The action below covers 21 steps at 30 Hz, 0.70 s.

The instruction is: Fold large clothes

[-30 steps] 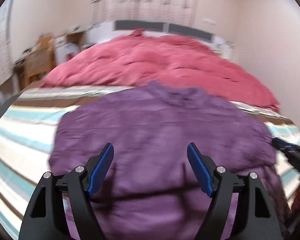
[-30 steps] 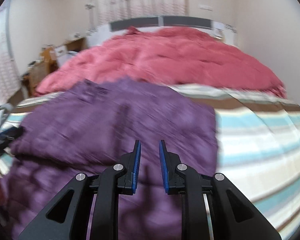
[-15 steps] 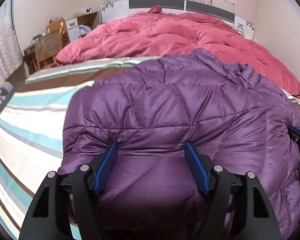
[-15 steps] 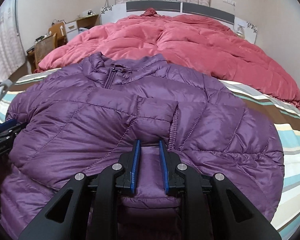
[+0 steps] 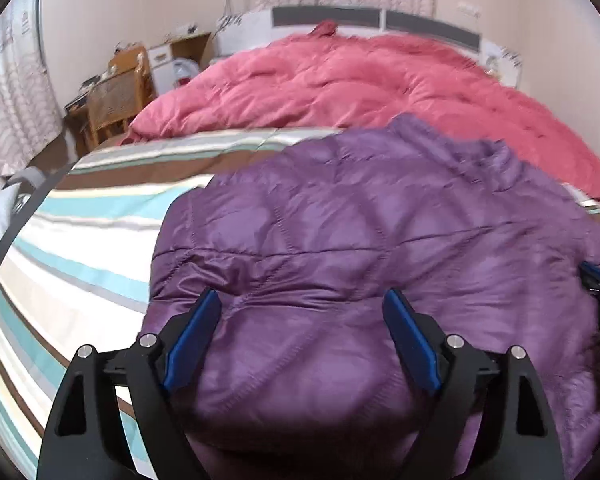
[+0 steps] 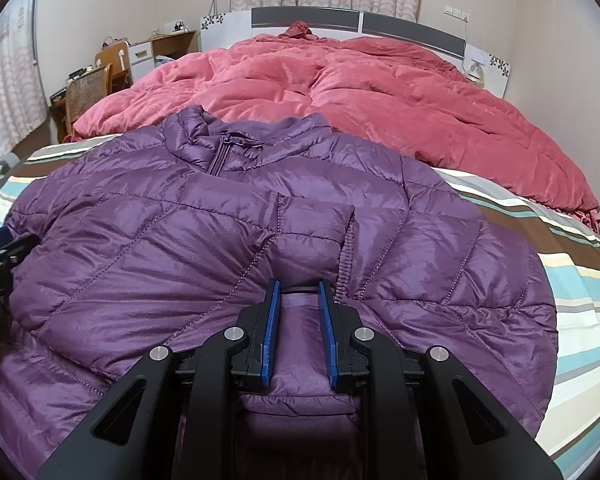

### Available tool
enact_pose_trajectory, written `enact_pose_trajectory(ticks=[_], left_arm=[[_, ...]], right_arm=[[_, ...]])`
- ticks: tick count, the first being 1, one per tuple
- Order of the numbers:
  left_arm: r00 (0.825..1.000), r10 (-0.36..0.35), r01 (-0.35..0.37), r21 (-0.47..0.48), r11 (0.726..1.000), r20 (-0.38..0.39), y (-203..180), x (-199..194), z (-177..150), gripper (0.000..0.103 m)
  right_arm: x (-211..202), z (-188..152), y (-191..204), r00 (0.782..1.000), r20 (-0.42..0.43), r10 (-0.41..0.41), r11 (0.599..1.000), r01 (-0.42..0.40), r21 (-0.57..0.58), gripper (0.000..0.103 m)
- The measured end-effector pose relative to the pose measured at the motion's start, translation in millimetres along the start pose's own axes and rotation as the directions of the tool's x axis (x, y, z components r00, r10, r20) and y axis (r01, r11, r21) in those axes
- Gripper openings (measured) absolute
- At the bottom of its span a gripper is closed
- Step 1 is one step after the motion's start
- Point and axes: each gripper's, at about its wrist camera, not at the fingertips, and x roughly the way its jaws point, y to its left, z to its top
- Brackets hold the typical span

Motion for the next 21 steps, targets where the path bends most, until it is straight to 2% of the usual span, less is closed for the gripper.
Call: enact_pose_trajectory(ticks=[2, 6, 10, 12, 14, 15, 16, 21], left_arm=[[0.999, -0.02, 0.019, -0.028, 0.999, -0.025, 9, 12, 0, 0.09], [0.998, -0.022, 0.02, -0.028, 0.999, -0.053, 10, 25, 2, 0.094], [0.999, -0.017, 0.016, -0.025, 1.0, -0.041, 10, 18, 1, 0.094], [1.0, -0.011, 0.01, -0.028, 1.0, -0.027, 13, 8, -3, 0.1], [1.0, -0.018, 0.017, -0.028, 0.999, -0.011, 17, -7, -9, 0.101], [1.0, -0.024, 0.024, -0.028, 0.999, -0.006, 19, -13, -13, 0.101], [1.0, -0.031, 0.031, -0.029, 0.999, 0.002, 22, -22, -18, 0.101], [0.997, -0.076, 0.075, -0.048, 0.996, -0.013, 32, -44, -47, 0.101]], right_arm=[[0, 0, -1, 1.0, -0.001, 0.001, 1.0, -0.001, 0.002, 0.019], [3, -1, 3, 1.0, -0.006, -0.015, 1.0, 0.015, -0.011, 0.019], [2, -1, 3, 1.0, -0.008, -0.017, 1.0, 0.017, -0.014, 0.021], [0, 1, 2, 1.0, -0.012, -0.008, 1.0, 0.008, -0.011, 0.022], [-9, 2, -3, 1.0, -0.012, 0.016, 1.0, -0.016, 0.002, 0.036], [-18, 0, -6, 1.0, -0.002, 0.013, 1.0, -0.013, 0.012, 0.052], [-24, -1, -7, 1.0, 0.013, 0.013, 1.0, -0.013, 0.02, 0.059], [-55, -20, -11, 1.0, 0.001, 0.023, 1.0, -0.023, 0.003, 0.059]])
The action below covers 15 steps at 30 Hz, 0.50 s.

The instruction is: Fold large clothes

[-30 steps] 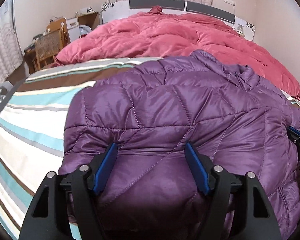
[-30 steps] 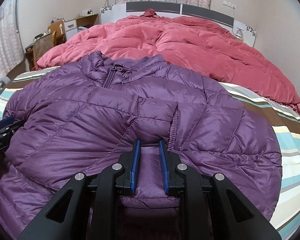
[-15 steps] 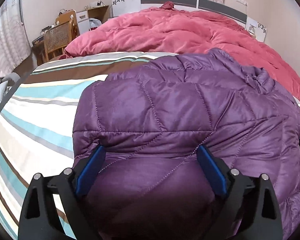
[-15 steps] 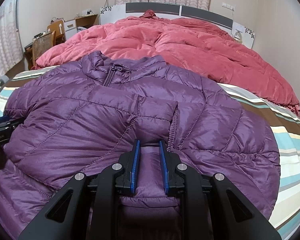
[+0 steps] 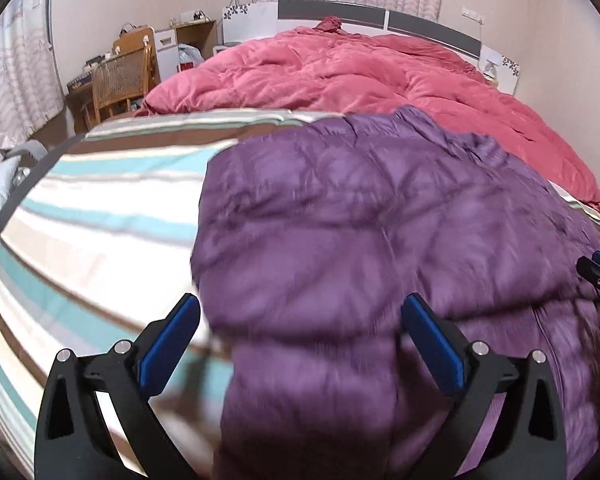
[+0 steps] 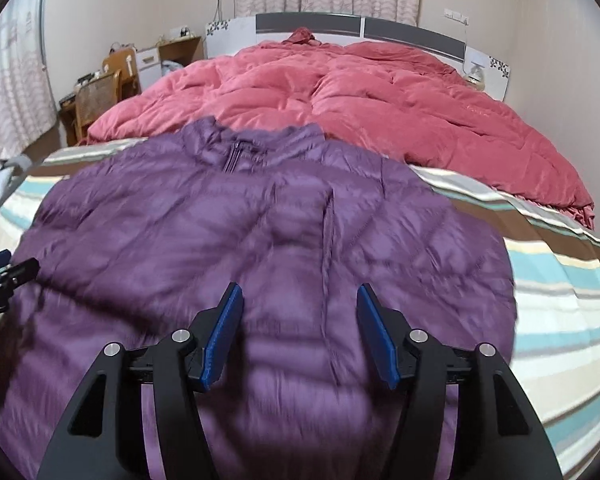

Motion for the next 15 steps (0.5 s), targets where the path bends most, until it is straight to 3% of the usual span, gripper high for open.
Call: enact_pose_trajectory(ticks=[9, 15], left_arm=[[0.996, -0.064, 0.069, 0.087, 0.994, -0.056, 2, -29, -53, 0.101], [0.999, -0.035, 0.039, 0.121, 0.992, -0.034, 15, -60, -81, 0.101]], right_arm=[[-37, -41, -9, 0.999, -0.048, 0.009, 0.999, -0.007, 0.041, 0.059], [-71, -68, -16, 0.998, -0.041, 0.044, 0.998, -0.042, 0.044, 0.059]])
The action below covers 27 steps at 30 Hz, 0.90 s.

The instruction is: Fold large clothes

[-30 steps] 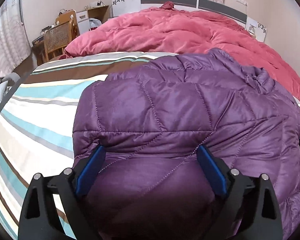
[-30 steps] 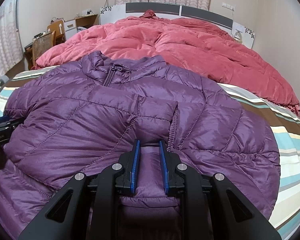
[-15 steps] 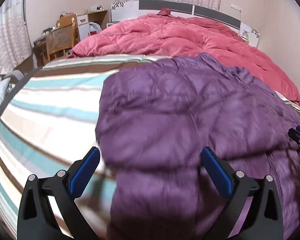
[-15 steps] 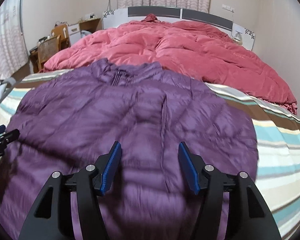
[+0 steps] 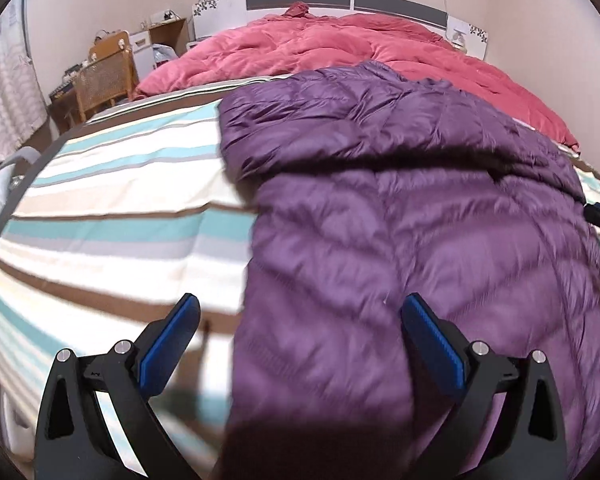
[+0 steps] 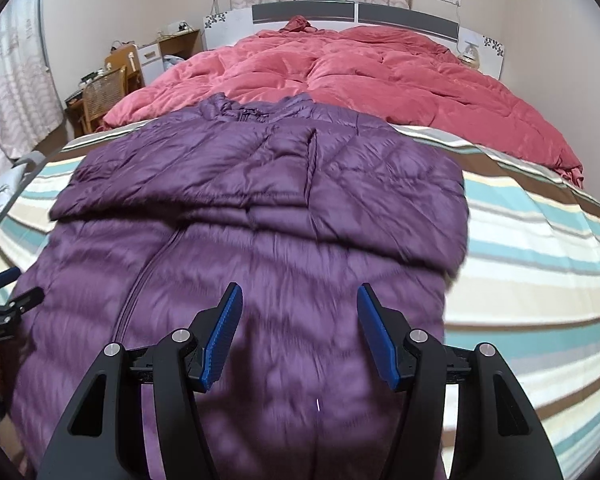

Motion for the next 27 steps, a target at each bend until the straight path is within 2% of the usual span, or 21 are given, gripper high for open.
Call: enact_pose_trajectory(ticks=[4, 9, 10, 17, 19, 23, 27], left_arm=[[1.0, -0.014, 0.014, -0.006, 1.0, 0.0, 15, -16, -22, 0.101], [0.996, -0.092, 0.092, -0.014, 0.996, 0.009, 30, -33, -44, 0.098], [0.994, -0.107, 0.107, -0.016, 0.994, 0.01, 33, -36, -48, 0.095], [0.981, -0.192, 0.192, -0.036, 0.981, -0.011, 37, -47, -74, 0.079], [0.981, -0.192, 0.192, -0.025, 0.981, -0.013, 36, -49, -79, 0.078], [0.979, -0.204, 0.204, 0.002, 0.979, -0.022, 34, -58, -88, 0.068], [0.974, -0.223, 0.223, 0.0, 0.975, -0.037, 37, -64, -97, 0.064]], right_arm=[[-23, -25, -13, 1.0, 0.001, 0.016, 1.0, -0.016, 0.009, 0.059], [-59, -61, -45, 0.998, 0.003, 0.063, 0.995, -0.063, 0.075, 0.059], [-64, -66, -51, 0.998, 0.0, 0.068, 0.994, -0.068, 0.086, 0.056], [-88, -115, -83, 0.993, -0.059, 0.102, 0.979, -0.09, 0.185, 0.055], [-91, -128, -90, 0.988, -0.075, 0.132, 0.97, -0.114, 0.217, 0.046], [-93, -149, -93, 0.979, -0.107, 0.171, 0.956, -0.139, 0.257, 0.046], [-97, -165, -90, 0.968, -0.12, 0.222, 0.943, -0.182, 0.279, 0.046]])
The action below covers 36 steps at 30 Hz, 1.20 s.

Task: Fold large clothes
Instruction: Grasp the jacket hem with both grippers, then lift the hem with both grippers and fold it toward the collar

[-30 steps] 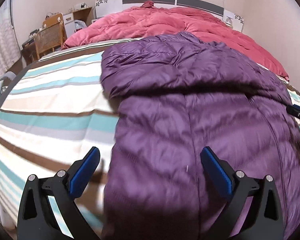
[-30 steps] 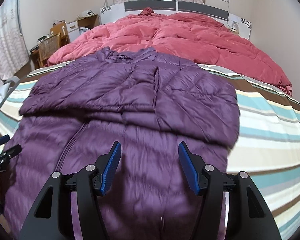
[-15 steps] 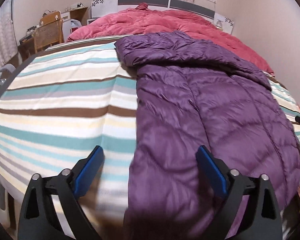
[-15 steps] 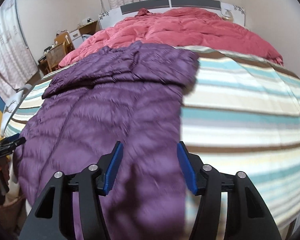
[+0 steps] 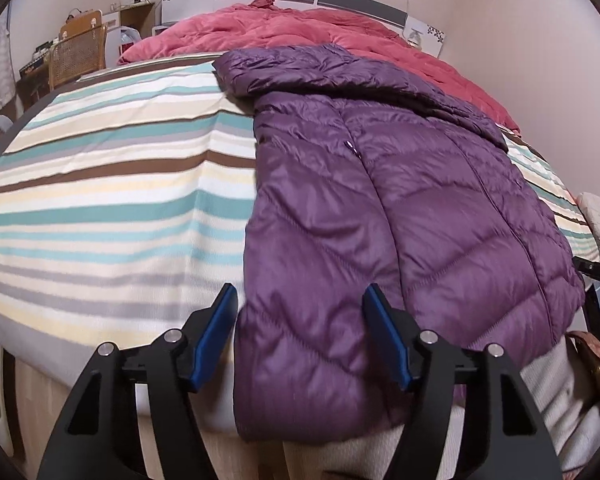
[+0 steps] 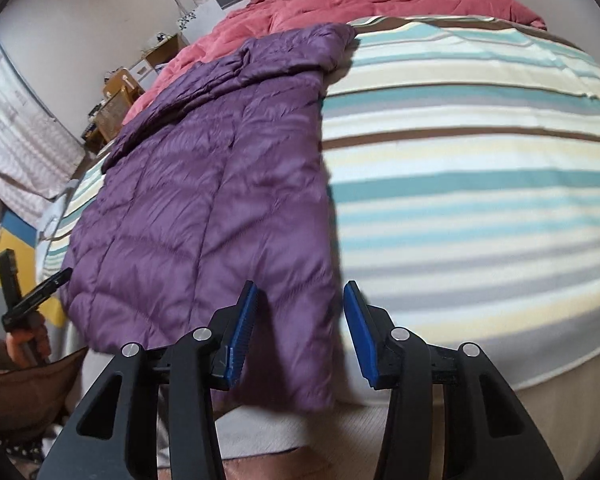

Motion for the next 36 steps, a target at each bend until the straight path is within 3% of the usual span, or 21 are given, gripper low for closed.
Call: enact_pose_trajectory(ticks=[6, 9, 10, 11, 14, 20, 29, 36], left_arm=[[0.999, -0.042, 0.042, 0.006, 0.999, -0.023, -8, -4, -11, 0.053], [0.999, -0.04, 0.04, 0.008, 0.999, -0.027, -12, -4, -15, 0.047], [0.999, -0.039, 0.039, 0.01, 0.999, -0.029, -13, -4, -15, 0.037], [0.999, -0.041, 0.041, 0.009, 0.999, -0.034, -13, -5, -15, 0.022], [0.997, -0.075, 0.075, 0.0, 0.997, -0.036, -14, -11, -15, 0.008], [0.996, -0.083, 0.083, 0.031, 0.996, 0.015, -24, -38, -15, 0.006], [0.986, -0.151, 0.149, 0.038, 0.988, 0.071, -33, -90, -19, 0.005], [0.961, -0.24, 0.248, -0.045, 0.968, 0.135, -20, -118, 0, 0.005]], right_arm=[[5, -8, 11, 0.998, -0.016, 0.055, 0.998, -0.055, -0.023, 0.043], [8, -6, 16, 0.999, -0.023, 0.043, 0.998, -0.044, -0.048, 0.02], [9, -4, 15, 0.998, -0.027, 0.05, 0.998, -0.051, -0.047, 0.011], [9, -4, 15, 0.997, -0.03, 0.068, 0.997, -0.069, -0.044, 0.009], [5, -1, 18, 0.996, -0.018, 0.093, 0.993, -0.094, -0.065, 0.007], [-18, 1, 14, 0.982, 0.02, 0.185, 0.98, -0.183, -0.071, 0.005], [-56, -1, 20, 0.952, 0.054, 0.302, 0.951, -0.296, -0.092, 0.004], [-75, 15, 23, 0.903, 0.1, 0.419, 0.908, -0.414, -0.067, 0.004]])
